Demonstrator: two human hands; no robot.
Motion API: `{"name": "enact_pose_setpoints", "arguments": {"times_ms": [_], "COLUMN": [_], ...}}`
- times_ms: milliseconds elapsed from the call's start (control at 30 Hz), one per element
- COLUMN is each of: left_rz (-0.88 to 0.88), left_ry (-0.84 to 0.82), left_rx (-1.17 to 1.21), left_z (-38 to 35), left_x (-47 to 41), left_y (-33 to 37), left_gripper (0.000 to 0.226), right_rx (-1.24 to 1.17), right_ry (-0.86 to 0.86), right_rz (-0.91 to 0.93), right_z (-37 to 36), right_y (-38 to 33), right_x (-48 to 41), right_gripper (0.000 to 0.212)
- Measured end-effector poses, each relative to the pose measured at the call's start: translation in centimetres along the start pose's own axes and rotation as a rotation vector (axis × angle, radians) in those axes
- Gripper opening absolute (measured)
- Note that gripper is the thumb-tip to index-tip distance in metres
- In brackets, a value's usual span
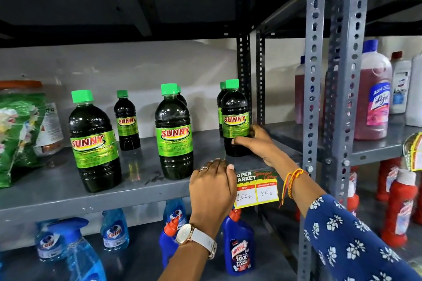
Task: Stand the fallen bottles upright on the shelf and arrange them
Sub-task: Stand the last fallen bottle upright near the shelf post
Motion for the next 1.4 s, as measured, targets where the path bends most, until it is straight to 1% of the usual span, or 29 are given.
{"name": "enact_pose_setpoints", "arguments": {"times_ms": [33, 67, 167, 200, 300, 367, 567, 733, 867, 1000, 1100, 1200, 1400], "left_rz": [0.000, 0.001, 0.001, 0.003, 0.003, -0.004, -0.007, -0.009, -0.018, -0.015, -0.016, -0.016, -0.018], "left_ry": [0.002, 0.003, 0.008, 0.011, 0.017, 0.019, 0.024, 0.027, 0.041, 0.069, 0.079, 0.067, 0.072], "left_rx": [-0.002, -0.006, -0.008, -0.009, -0.006, -0.001, -0.003, -0.007, -0.001, -0.006, -0.010, -0.021, 0.011], "left_z": [0.0, 0.0, 0.0, 0.0, -0.1, -0.2, -0.3, -0.4, -0.4, -0.2, 0.0, 0.2, 0.4], "left_x": [0.0, 0.0, 0.0, 0.0, 0.0, 0.0, 0.0, 0.0, 0.0, 0.1, 0.2, 0.2, 0.2], "left_y": [0.0, 0.1, 0.1, 0.1, 0.1, 0.0, 0.0, -0.1, 0.0, 0.0, 0.1, 0.2, 0.2], "left_gripper": [0.043, 0.042, 0.041, 0.041, 0.042, 0.042, 0.042, 0.044, 0.044, 0.042, 0.040, 0.040, 0.040], "right_rx": [-0.001, -0.004, -0.005, 0.000, 0.006, -0.003, -0.032, -0.078, -0.055, -0.020, -0.016, -0.001, 0.036], "right_ry": [-0.012, -0.021, -0.016, -0.014, -0.046, -0.057, -0.037, -0.035, -0.063, -0.087, -0.128, -0.103, -0.031], "right_rz": [0.004, 0.008, 0.018, 0.023, 0.026, 0.029, 0.036, 0.018, 0.007, 0.005, 0.046, 0.091, 0.147], "right_z": [0.0, 0.0, -0.1, -0.1, -0.1, -0.2, -0.1, 0.1, 0.3, 0.8, 1.3, 1.9, 2.1], "right_y": [0.0, -0.1, -0.2, -0.2, -0.2, -0.3, -0.3, -0.4, -0.7, -1.2, -1.4, -1.4, -1.6], "right_x": [0.0, 0.0, 0.2, 0.2, 0.3, 0.2, 0.4, 0.5, 0.7, 1.2, 2.6, 3.9, 5.5], "right_gripper": [0.046, 0.049, 0.066, 0.066, 0.052, 0.048, 0.070, 0.073, 0.056, 0.045, 0.038, 0.032, 0.027]}}
Point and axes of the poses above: each hand's wrist, its own x-axis away from the middle knuckle, its own z-axis out of the back of the hand, y = z × x, the point moved 2 cm from there along -x, towards the middle knuckle, and after that the axes turned 6 degrees about -y, right-handed, at the moved point
